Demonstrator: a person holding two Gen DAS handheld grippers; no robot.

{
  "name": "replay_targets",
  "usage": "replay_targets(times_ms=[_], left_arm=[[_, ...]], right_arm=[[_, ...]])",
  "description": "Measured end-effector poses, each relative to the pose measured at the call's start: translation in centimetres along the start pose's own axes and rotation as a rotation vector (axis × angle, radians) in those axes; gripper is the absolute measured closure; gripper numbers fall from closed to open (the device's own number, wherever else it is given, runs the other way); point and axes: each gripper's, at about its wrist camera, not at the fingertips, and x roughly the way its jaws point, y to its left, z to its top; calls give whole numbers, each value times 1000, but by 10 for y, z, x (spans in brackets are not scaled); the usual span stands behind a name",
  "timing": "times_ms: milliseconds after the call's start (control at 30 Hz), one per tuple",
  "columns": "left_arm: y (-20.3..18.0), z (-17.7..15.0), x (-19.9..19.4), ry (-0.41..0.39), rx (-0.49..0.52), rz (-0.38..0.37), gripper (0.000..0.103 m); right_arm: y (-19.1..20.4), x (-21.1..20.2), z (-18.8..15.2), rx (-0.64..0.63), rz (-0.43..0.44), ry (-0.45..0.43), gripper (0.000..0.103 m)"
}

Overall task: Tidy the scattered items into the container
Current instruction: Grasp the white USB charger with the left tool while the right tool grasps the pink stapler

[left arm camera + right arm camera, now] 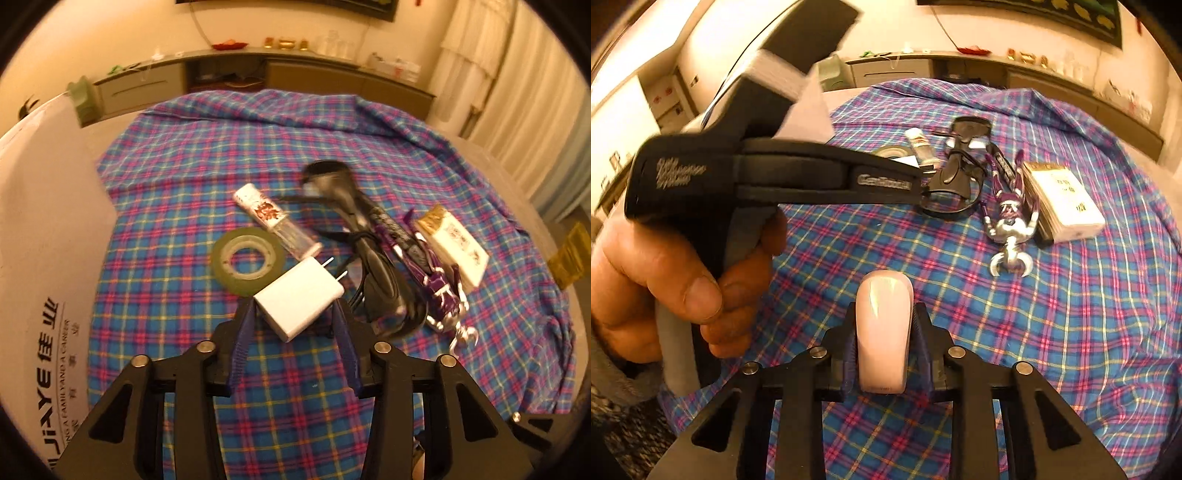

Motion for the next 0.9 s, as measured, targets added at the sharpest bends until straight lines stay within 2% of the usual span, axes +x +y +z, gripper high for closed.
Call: replay_targets(times_ms=[167,233,333,533,600,733,900], left_arm=[[-14,-7,-11,1,49,-57,62],[-20,-9,-15,-18,88,-39,61],[-24,-5,-11,-53,129,26,57],[-29,-3,7,-54,182,-1,55],[-27,-3,7,-36,157,-17,58],[-22,-4,2,-20,121,-8,72],[-17,-8,-5,-7,82,-13,72]], right_arm=[[-7,1,-4,30,-3,4,74],[-11,2,-5,37,-10,5,74],[-13,3,-10,48,-14,5,74],[-11,3,-11,40,-20,-9,73],[-11,3,-11,38,-20,-13,73],[-13,3,-11,52,-9,-9,74],[-16,2,-11,94,29,-4,75]])
